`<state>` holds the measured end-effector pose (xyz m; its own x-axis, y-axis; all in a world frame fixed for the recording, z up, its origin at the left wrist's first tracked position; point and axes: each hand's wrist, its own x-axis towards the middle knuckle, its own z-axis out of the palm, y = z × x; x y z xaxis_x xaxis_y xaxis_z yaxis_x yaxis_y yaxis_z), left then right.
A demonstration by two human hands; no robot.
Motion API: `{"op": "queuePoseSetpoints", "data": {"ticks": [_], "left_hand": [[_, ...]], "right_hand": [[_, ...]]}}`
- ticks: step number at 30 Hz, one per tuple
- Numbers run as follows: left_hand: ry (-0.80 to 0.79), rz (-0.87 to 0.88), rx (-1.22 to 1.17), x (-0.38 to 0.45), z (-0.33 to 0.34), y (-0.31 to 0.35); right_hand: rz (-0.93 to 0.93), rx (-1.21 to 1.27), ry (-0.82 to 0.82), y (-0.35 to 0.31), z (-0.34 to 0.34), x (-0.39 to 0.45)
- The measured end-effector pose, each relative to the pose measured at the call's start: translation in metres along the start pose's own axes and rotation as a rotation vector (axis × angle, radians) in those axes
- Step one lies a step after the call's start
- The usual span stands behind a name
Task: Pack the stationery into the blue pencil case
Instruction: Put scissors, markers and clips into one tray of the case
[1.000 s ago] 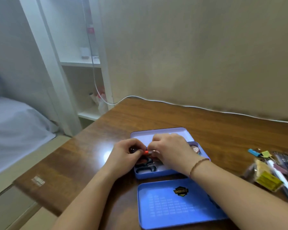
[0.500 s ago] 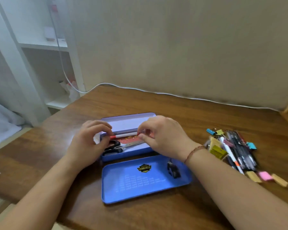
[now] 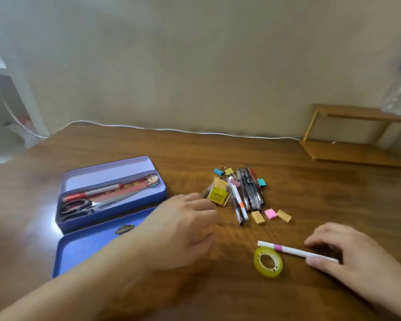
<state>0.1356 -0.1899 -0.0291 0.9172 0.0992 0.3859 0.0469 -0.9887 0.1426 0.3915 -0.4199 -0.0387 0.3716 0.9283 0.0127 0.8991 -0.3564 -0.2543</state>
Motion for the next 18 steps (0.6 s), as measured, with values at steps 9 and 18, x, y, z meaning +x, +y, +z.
{"op": "queuePoseSetpoints", "data": {"ticks": [9,18], "left_hand": [[0.053,0.034,0.092,0.02,0.018,0.027],[0.228,-0.199,0.101,-0.049,-0.034,-0.065]], "right_hand": [[-0.213,0.072,0.403,-0.065,0.008,0.024],[-0.615,0.061,0.501,-0.177,0.024,0.135]]}}
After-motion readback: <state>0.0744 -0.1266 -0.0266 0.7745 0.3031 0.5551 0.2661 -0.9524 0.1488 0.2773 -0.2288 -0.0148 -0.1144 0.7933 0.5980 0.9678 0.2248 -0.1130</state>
